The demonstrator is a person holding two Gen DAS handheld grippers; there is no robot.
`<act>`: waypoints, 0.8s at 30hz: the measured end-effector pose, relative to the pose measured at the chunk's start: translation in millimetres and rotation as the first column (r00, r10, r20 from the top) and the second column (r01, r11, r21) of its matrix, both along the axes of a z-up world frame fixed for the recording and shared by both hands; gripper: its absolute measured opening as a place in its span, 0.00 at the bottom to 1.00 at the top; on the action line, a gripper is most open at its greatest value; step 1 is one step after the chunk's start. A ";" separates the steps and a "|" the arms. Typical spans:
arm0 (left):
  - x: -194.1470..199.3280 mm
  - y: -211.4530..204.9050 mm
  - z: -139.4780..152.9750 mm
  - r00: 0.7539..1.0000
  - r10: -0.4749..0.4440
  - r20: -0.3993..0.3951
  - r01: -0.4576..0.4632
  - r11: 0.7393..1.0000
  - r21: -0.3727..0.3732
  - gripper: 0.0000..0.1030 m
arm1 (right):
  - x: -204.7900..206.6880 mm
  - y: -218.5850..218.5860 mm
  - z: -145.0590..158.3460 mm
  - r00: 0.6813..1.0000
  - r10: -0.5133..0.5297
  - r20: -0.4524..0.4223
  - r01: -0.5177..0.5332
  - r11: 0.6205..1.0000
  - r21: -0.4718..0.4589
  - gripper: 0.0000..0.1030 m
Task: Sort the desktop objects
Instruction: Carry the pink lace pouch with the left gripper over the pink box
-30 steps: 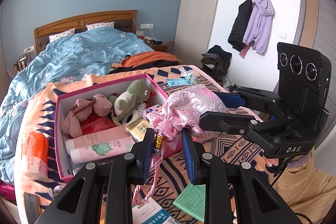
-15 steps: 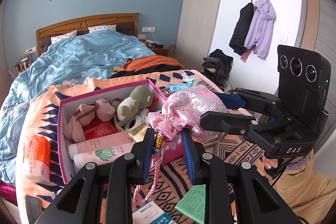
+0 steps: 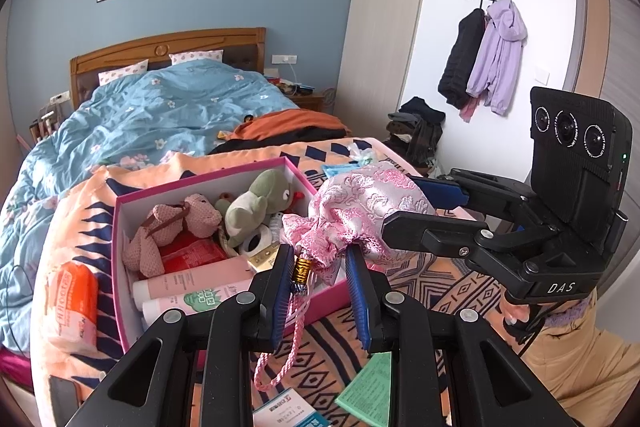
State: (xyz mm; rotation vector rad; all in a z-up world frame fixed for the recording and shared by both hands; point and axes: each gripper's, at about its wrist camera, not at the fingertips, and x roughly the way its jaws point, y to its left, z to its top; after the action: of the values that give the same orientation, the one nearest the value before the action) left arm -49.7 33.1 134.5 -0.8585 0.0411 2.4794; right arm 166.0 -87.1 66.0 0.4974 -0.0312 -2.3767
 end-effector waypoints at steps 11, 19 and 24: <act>-1.8 -1.1 0.6 1.000 0.002 -0.001 -0.002 1.000 0.001 0.25 | -4.7 -0.1 3.7 1.000 0.003 -0.008 -0.003 1.000 -0.001 0.42; -7.2 -4.1 2.5 1.000 0.008 -0.006 -0.008 1.000 0.002 0.25 | -6.6 -0.7 5.4 1.000 0.002 -0.011 -0.002 1.000 -0.001 0.42; -14.9 -5.9 5.3 1.000 0.019 -0.008 -0.019 1.000 0.006 0.25 | -12.0 -0.4 8.6 1.000 0.002 -0.020 -0.002 1.000 -0.012 0.42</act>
State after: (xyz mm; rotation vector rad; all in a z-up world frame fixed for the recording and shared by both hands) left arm -64.6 27.1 139.8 -0.8503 0.0288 2.4998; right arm 154.0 -87.6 74.5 0.4679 -0.0356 -2.3780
